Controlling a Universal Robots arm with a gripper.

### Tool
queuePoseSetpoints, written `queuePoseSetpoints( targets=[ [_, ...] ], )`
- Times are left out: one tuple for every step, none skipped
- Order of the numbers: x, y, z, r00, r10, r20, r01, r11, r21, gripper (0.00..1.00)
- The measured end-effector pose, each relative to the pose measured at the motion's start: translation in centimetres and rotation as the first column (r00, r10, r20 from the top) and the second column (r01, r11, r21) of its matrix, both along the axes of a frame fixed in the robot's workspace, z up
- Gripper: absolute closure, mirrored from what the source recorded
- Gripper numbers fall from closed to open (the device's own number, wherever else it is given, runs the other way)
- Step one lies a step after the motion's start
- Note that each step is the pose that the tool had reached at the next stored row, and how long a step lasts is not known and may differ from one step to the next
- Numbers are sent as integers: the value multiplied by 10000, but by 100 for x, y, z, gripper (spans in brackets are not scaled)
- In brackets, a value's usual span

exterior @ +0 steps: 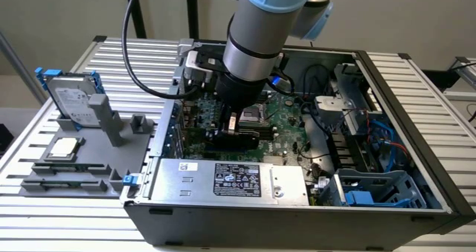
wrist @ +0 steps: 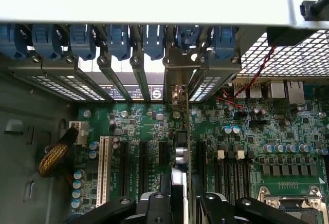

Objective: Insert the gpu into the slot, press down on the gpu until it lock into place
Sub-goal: 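Press down on the gpu until it lock into place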

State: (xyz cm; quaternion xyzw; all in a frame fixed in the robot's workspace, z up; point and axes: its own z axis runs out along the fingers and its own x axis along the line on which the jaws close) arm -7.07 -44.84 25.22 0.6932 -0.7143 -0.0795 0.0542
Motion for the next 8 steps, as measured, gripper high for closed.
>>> queuePoseSetpoints(
  targets=[
    [0, 0, 0, 10000, 0, 0, 0, 10000, 0, 74],
    [0, 0, 0, 10000, 0, 0, 0, 10000, 1, 74],
    [-2, 0, 0, 10000, -3, -8, 3, 10000, 2, 73],
    [-2, 0, 0, 10000, -4, -3, 4, 10000, 1, 73],
    [-1, 0, 0, 10000, -3, 0, 3, 10000, 0, 73],
    [-1, 0, 0, 10000, -2, 0, 2, 10000, 0, 67],
    [0, 0, 0, 10000, 0, 0, 0, 10000, 0, 67],
    [0, 0, 0, 10000, 0, 0, 0, 10000, 0, 67]
  ],
)
